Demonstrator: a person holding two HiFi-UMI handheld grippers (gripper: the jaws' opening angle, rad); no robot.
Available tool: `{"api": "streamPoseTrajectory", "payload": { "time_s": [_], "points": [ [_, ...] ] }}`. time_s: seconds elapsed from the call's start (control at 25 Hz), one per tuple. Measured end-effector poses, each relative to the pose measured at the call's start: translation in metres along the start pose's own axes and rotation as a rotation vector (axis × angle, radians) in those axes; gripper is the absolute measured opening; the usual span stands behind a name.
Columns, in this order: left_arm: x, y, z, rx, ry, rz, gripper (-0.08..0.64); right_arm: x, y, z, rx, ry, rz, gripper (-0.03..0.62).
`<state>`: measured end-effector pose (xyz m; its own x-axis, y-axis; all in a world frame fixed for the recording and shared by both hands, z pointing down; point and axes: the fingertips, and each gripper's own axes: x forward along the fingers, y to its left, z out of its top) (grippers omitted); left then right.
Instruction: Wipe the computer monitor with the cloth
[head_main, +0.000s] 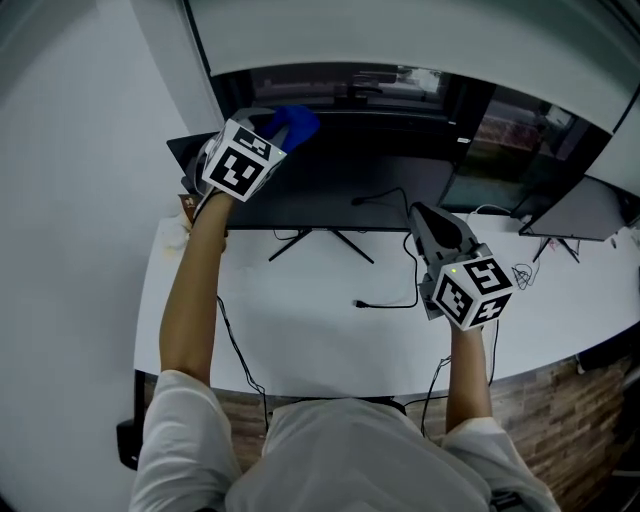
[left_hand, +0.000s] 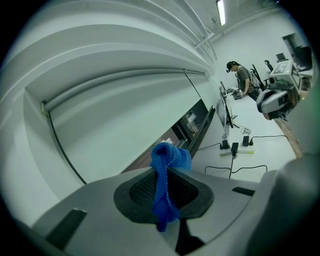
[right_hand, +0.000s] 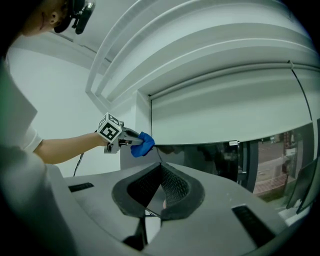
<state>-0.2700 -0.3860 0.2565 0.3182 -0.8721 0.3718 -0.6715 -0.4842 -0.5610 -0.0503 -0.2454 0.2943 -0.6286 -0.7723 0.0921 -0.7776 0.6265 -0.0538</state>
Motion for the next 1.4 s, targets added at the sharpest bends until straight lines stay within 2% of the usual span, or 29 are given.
{"api": "streamPoseTrajectory", "payload": {
  "time_s": [0.2, 0.44, 0.52, 0.68, 0.92, 1.08, 1.2, 1.4],
  "points": [
    [-0.022, 0.041, -0.042, -0.005, 0.01, 0.028, 0.063, 0.029, 0.029, 0.001, 0.035, -0.025, -0.021, 0.014],
    [-0.051, 0.089, -0.099, -0.037, 0.033, 0.086, 0.063, 0.065, 0.072, -0.003, 0.052, -0.034, 0.011, 0.014],
    [-0.062, 0.105, -0.118, -0.044, 0.045, 0.125, 0.063, 0.08, 0.086, -0.005, 0.048, -0.028, 0.025, 0.014],
    [-0.084, 0.136, -0.154, -0.003, 0.094, 0.246, 0.063, 0.101, 0.111, -0.01, 0.038, -0.008, 0.054, 0.014],
    [-0.105, 0.168, -0.187, -0.139, 0.018, 0.314, 0.063, 0.124, 0.135, -0.015, 0.019, 0.022, 0.077, 0.014],
    [-0.109, 0.166, -0.216, -0.193, 0.026, 0.315, 0.063, 0.133, 0.141, -0.019, 0.011, 0.037, 0.085, 0.014],
    [-0.102, 0.151, -0.235, -0.188, 0.042, 0.282, 0.063, 0.138, 0.147, -0.023, 0.007, 0.056, 0.095, 0.014],
    [-0.085, 0.122, -0.266, -0.245, 0.052, 0.223, 0.062, 0.146, 0.156, -0.035, -0.004, 0.094, 0.11, 0.015]
  ]
}}
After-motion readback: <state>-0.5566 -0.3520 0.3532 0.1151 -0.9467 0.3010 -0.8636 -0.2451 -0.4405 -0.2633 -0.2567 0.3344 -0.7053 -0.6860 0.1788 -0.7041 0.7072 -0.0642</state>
